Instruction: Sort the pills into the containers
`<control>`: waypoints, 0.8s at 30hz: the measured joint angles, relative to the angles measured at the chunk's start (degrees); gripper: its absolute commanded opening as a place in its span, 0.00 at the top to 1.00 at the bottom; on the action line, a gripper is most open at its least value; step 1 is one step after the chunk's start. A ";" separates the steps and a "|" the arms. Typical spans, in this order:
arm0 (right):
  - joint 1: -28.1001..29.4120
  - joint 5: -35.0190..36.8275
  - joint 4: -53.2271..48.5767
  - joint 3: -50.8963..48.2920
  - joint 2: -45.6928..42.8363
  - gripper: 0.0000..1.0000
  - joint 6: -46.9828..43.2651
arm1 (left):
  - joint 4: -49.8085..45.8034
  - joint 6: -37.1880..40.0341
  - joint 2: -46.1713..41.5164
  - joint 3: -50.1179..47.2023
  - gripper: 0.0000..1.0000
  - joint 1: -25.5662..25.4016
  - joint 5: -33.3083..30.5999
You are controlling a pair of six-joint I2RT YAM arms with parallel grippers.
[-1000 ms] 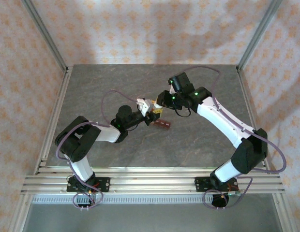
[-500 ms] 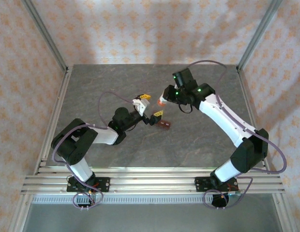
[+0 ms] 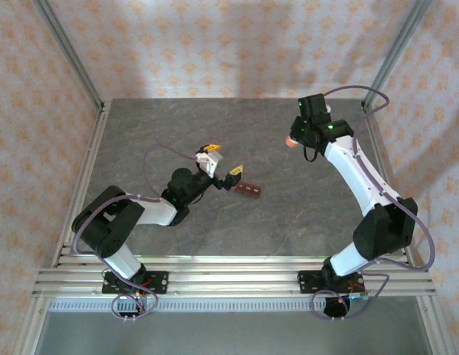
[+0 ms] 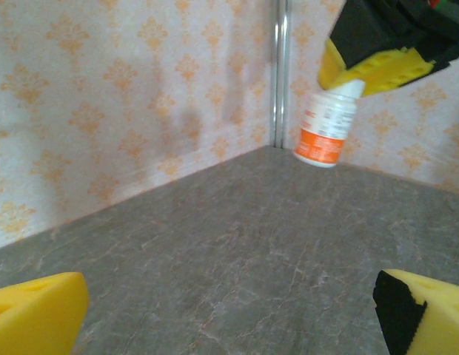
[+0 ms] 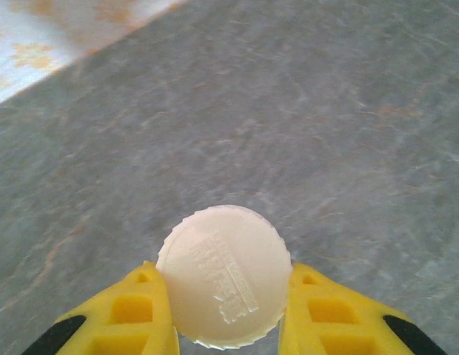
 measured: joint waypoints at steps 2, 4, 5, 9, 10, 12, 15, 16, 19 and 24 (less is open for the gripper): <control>-1.55 0.28 0.37 -1.44 0.94 0.82 0.00 | -0.07 -0.07 -0.02 0.00 0.00 0.00 -0.79; -2.93 0.70 0.90 -2.78 2.40 0.82 0.02 | -0.33 -0.11 -0.26 0.00 0.00 0.00 -1.36; -3.41 0.90 1.27 -3.34 3.17 0.82 0.02 | -0.68 -0.11 -0.44 0.00 0.00 0.00 -1.81; -4.37 2.14 2.58 -5.16 5.95 0.82 0.02 | -3.89 -0.11 -1.66 0.00 0.00 0.02 -3.41; -4.39 2.51 2.93 -5.44 6.60 0.82 0.02 | -5.31 -0.11 -2.23 0.04 0.00 0.02 -3.74; -4.39 3.19 3.72 -5.79 7.67 0.81 0.02 | -8.04 -0.04 -3.23 0.22 0.00 0.02 -4.13; -4.39 3.76 5.05 -6.36 8.87 0.81 0.02 | -13.14 0.09 -4.48 1.36 0.00 0.02 -5.42; -4.39 3.96 5.46 -6.51 9.29 0.81 0.02 | -14.64 0.09 -4.72 1.86 0.00 0.02 -5.97; -4.39 4.59 6.47 -6.64 10.86 0.79 0.02 | -18.27 0.07 -5.25 2.89 0.00 0.04 -8.09; -4.39 4.76 7.37 -7.63 13.53 0.66 0.04 | -23.52 0.09 -6.29 3.43 0.00 0.17 -10.14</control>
